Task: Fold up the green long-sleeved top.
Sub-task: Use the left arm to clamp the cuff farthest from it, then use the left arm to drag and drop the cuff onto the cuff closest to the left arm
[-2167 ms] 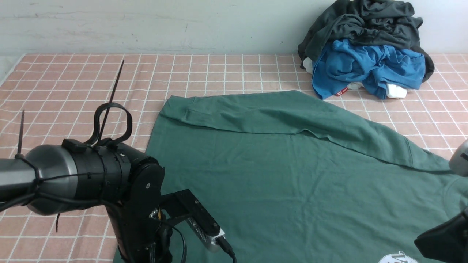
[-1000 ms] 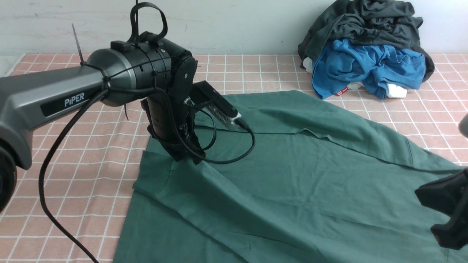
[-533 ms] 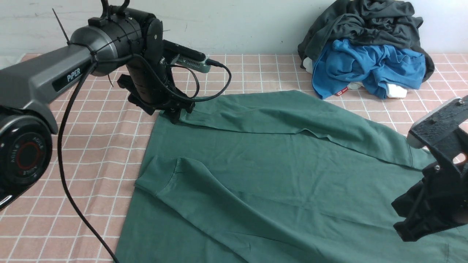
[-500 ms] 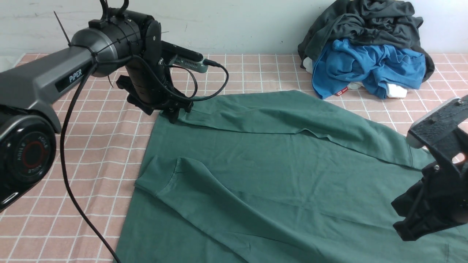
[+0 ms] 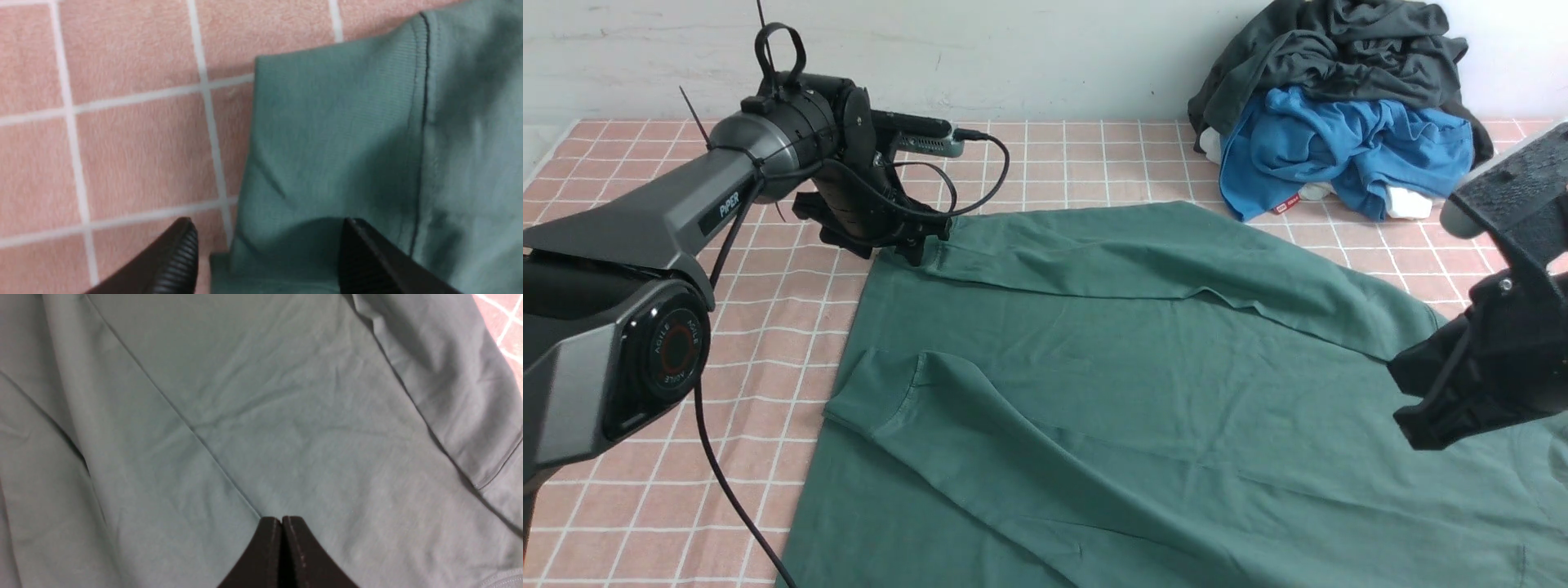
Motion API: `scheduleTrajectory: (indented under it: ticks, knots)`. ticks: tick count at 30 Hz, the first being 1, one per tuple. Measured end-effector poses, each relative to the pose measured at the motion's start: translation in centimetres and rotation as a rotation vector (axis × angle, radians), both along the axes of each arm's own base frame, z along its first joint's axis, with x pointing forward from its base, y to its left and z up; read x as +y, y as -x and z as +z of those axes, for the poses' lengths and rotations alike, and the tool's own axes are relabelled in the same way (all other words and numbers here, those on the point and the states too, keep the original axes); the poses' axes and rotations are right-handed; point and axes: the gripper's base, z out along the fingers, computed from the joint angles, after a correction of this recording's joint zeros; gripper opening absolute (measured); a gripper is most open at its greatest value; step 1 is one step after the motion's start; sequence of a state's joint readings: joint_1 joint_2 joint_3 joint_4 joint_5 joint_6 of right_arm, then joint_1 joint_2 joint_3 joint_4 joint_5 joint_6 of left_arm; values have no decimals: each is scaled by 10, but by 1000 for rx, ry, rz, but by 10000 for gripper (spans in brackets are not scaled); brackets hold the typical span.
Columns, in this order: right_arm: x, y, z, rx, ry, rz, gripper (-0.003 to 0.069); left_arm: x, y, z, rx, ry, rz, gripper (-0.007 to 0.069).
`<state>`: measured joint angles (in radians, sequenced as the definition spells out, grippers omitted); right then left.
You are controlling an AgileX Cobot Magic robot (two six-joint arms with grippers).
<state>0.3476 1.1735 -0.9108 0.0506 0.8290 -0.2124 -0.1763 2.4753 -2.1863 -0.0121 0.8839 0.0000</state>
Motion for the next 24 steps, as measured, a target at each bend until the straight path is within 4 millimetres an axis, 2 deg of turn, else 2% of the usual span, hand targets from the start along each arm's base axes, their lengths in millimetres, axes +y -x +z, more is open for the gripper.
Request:
scheduleTrajectory:
  ticks: [5,13,16,20,24]
  knots:
    - [2,-4,-5,21,8,0,-14,-3,-3,-1,-31,35,7,384]
    - [3,-9,-12,54,18,0,-14,-3,-3,3,-44,21,-21,102]
    - [3,-9,-12,54,18,0,-14,-2,-3,12,-60,18,-31,33]
    - [3,-9,-12,54,18,0,-14,-3,2,30,-61,30,-34,27]
    - [2,-9,-13,51,35,3,-14,-5,21,63,23,80,-39,27]
